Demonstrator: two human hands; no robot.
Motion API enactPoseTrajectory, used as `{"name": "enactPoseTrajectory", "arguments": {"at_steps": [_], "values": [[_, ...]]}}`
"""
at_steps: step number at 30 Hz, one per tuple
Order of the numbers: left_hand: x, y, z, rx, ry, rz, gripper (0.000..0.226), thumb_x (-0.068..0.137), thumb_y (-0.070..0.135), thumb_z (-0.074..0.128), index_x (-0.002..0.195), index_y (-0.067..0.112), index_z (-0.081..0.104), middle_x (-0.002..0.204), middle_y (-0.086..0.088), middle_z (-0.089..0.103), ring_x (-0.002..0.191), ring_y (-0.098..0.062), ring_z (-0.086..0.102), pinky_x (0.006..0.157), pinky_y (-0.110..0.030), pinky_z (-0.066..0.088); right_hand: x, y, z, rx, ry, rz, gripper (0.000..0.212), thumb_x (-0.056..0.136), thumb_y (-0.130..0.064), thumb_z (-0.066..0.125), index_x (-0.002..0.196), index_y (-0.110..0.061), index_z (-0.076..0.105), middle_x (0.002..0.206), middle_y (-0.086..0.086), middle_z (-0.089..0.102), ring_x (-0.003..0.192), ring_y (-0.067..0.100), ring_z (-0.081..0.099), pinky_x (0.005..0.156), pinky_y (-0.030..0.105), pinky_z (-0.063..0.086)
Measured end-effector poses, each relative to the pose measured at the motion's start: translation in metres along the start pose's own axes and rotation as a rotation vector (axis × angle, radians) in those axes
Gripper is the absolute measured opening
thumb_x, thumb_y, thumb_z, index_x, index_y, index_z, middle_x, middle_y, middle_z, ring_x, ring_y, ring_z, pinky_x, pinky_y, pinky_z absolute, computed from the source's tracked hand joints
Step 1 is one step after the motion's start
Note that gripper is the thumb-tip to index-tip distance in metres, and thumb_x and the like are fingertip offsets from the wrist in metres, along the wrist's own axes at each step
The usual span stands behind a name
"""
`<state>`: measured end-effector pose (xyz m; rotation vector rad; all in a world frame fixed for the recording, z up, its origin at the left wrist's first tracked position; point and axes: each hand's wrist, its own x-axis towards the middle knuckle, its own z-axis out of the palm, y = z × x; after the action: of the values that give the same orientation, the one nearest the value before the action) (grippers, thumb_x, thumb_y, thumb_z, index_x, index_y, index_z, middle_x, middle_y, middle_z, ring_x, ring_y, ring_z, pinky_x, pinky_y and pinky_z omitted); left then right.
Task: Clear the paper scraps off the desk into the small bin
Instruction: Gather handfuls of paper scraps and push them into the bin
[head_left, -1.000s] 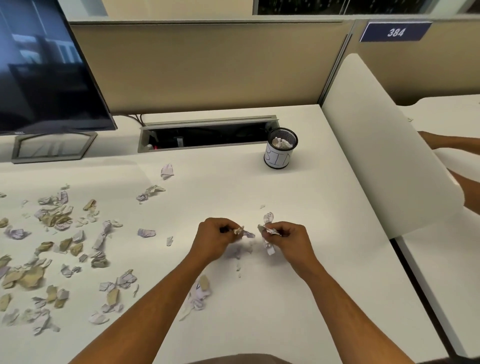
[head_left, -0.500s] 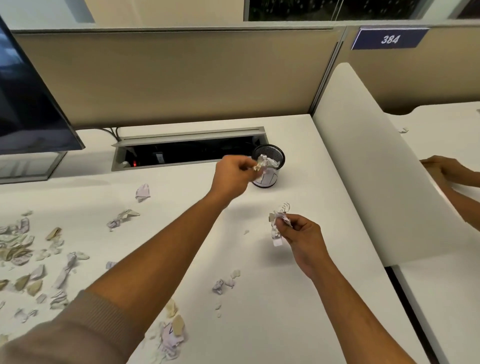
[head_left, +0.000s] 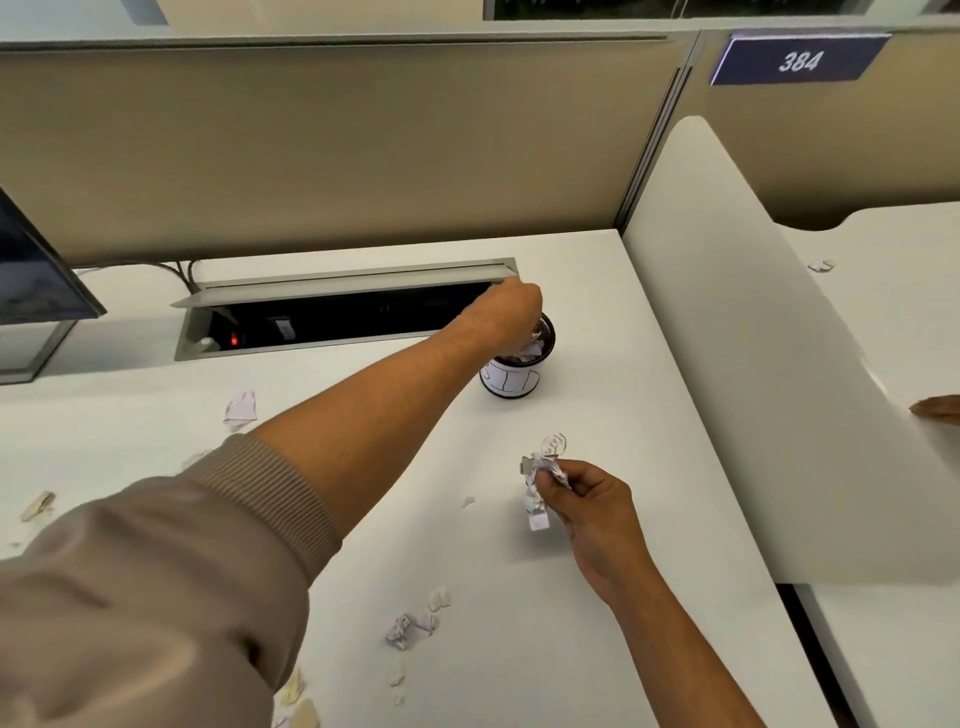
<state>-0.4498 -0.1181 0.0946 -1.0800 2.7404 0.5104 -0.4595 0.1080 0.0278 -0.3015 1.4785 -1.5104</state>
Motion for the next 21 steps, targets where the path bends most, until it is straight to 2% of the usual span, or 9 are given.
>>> {"name": "enactPoseTrajectory", "arguments": {"at_steps": [2, 4, 6, 9, 11, 14, 17, 21], "values": [[0.002, 0.001, -0.004, 0.016, -0.025, 0.028, 0.036, 0.086, 0.022, 0.069, 0.118, 0.008, 0.062, 0.122, -0.015, 0.055, 0.100, -0.031, 0.061, 0.087, -0.038, 0.053, 0.003, -0.001, -0.001, 0.011, -0.003, -0.007, 0.020, 0.081, 0.004, 0.067, 0.080, -0.014, 0.077, 0.087, 0.007, 0.074, 0.083, 0.019, 0.066, 0.088, 0.033, 0.048], [0.004, 0.001, -0.010, 0.001, -0.039, 0.057, 0.029, 0.086, 0.015, 0.066, 0.115, 0.012, 0.066, 0.119, -0.012, 0.059, 0.093, -0.026, 0.061, 0.079, -0.034, 0.053, 0.005, -0.003, -0.002, 0.029, -0.007, -0.012, 0.019, 0.081, 0.004, 0.067, 0.081, -0.012, 0.077, 0.086, 0.009, 0.074, 0.081, 0.019, 0.066, 0.086, 0.032, 0.047], [0.005, -0.003, -0.018, -0.040, -0.044, 0.068, 0.028, 0.086, 0.009, 0.061, 0.111, 0.019, 0.067, 0.117, -0.006, 0.060, 0.088, -0.021, 0.056, 0.069, -0.030, 0.047, 0.007, -0.005, -0.001, 0.027, -0.008, -0.018, 0.018, 0.081, 0.003, 0.067, 0.081, -0.012, 0.077, 0.086, 0.009, 0.074, 0.081, 0.019, 0.066, 0.085, 0.032, 0.048], [0.003, -0.008, -0.034, -0.081, -0.027, 0.073, 0.033, 0.084, 0.007, 0.058, 0.110, 0.025, 0.068, 0.114, -0.002, 0.057, 0.093, -0.020, 0.058, 0.069, -0.028, 0.042, 0.009, -0.008, 0.002, 0.033, -0.012, -0.017, 0.018, 0.081, 0.003, 0.068, 0.083, -0.012, 0.076, 0.086, 0.008, 0.074, 0.081, 0.018, 0.066, 0.084, 0.030, 0.048], [0.002, -0.007, -0.038, -0.070, 0.001, 0.078, 0.028, 0.083, 0.005, 0.058, 0.101, 0.024, 0.070, 0.113, -0.003, 0.061, 0.094, -0.022, 0.061, 0.068, -0.028, 0.044, 0.009, -0.010, 0.004, 0.039, -0.014, -0.016, 0.017, 0.081, 0.003, 0.068, 0.084, -0.011, 0.076, 0.087, 0.009, 0.074, 0.082, 0.019, 0.065, 0.086, 0.031, 0.047], [0.002, -0.001, -0.028, 0.010, -0.010, 0.067, 0.015, 0.083, 0.005, 0.060, 0.089, 0.016, 0.069, 0.105, -0.008, 0.063, 0.085, -0.025, 0.062, 0.065, -0.030, 0.048, 0.010, -0.011, 0.006, 0.039, -0.010, -0.013, 0.017, 0.082, 0.002, 0.067, 0.082, -0.013, 0.076, 0.086, 0.008, 0.073, 0.083, 0.019, 0.064, 0.090, 0.033, 0.046], [0.007, 0.003, -0.006, 0.133, -0.073, 0.061, 0.017, 0.089, 0.010, 0.058, 0.104, 0.005, 0.064, 0.110, -0.013, 0.061, 0.081, -0.027, 0.058, 0.067, -0.033, 0.049, 0.011, -0.011, 0.007, 0.040, 0.002, -0.009, 0.015, 0.081, 0.000, 0.069, 0.083, -0.013, 0.077, 0.088, 0.009, 0.074, 0.085, 0.019, 0.065, 0.092, 0.035, 0.046], [0.018, 0.006, 0.016, 0.202, -0.120, 0.052, 0.024, 0.093, 0.001, 0.046, 0.115, -0.001, 0.057, 0.114, -0.016, 0.060, 0.094, -0.032, 0.063, 0.068, -0.032, 0.047, 0.012, -0.014, 0.003, 0.055, 0.032, -0.008, 0.016, 0.082, 0.000, 0.067, 0.082, -0.014, 0.077, 0.088, 0.008, 0.074, 0.084, 0.019, 0.065, 0.092, 0.035, 0.046]]}}
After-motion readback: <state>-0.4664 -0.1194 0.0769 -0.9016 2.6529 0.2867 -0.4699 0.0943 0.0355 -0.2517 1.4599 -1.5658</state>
